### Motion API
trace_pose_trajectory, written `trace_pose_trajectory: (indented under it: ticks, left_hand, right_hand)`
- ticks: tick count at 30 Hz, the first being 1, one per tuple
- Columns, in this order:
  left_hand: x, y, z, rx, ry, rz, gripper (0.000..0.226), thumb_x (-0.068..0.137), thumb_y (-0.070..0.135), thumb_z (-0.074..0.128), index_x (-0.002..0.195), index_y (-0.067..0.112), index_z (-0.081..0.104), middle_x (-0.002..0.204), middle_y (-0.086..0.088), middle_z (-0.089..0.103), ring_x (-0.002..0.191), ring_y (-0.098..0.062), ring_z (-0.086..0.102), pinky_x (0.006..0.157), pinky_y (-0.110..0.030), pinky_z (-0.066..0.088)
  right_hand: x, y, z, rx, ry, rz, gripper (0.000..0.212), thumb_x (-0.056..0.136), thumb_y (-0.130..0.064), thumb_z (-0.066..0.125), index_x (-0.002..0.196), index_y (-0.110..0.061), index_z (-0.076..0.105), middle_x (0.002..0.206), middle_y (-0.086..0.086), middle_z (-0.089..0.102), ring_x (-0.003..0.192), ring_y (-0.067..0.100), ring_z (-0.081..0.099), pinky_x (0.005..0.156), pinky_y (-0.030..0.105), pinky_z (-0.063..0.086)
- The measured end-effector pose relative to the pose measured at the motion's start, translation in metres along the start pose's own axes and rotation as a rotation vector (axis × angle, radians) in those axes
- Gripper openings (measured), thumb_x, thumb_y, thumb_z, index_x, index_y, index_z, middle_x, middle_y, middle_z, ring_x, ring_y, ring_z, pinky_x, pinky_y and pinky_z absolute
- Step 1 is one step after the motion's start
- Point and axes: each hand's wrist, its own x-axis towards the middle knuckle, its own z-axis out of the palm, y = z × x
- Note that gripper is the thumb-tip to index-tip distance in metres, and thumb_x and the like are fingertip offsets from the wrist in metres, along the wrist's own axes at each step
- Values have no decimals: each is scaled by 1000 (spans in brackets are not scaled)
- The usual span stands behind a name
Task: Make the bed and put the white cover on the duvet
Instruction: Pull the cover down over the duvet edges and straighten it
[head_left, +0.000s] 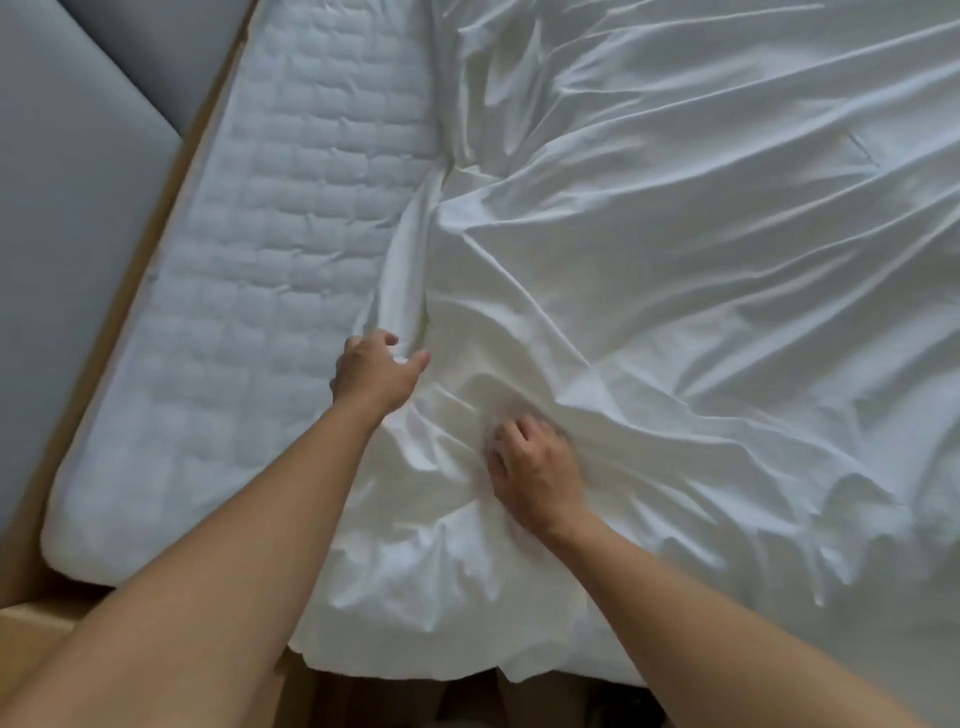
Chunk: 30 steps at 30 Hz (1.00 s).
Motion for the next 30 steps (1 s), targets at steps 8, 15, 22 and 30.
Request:
trace_pose_trajectory:
  ticks: [8, 15, 22, 30]
  left_hand:
    - [-25, 67, 55, 300, -118, 292, 61, 84, 61, 67, 140, 45, 49, 148, -8, 37, 137, -32, 36, 113, -51, 25]
    - [-22, 97, 65, 106, 1, 353, 12, 88, 19, 70, 82, 20, 59, 91, -2, 65, 92, -28, 63, 73, -27, 38]
    - [-59, 112, 72, -125, -188, 523, 27, 81, 18, 83, 69, 25, 60, 64, 12, 59, 59, -2, 52, 63, -19, 40]
    - [-104, 158, 95, -165, -623, 536, 23, 83, 16, 83, 73, 20, 62, 64, 14, 55, 59, -2, 50, 62, -19, 43]
  right_hand:
    - [129, 114, -60, -168, -7, 455, 84, 91, -34, 65, 158, -32, 14, 146, 13, 46, 130, 37, 44, 103, 49, 34]
    - [109, 138, -40, -86, -21, 331, 27, 95, -19, 51, 121, -17, 60, 111, 15, 64, 106, 38, 57, 91, 43, 38]
    - [68, 160, -27, -241, -93, 302, 46, 85, -50, 64, 115, -16, 62, 114, 12, 61, 106, 37, 56, 96, 53, 42]
    - [60, 208, -88, 272, 116, 312, 24, 89, -15, 74, 75, -11, 54, 78, 11, 57, 72, 35, 56, 65, 33, 34]
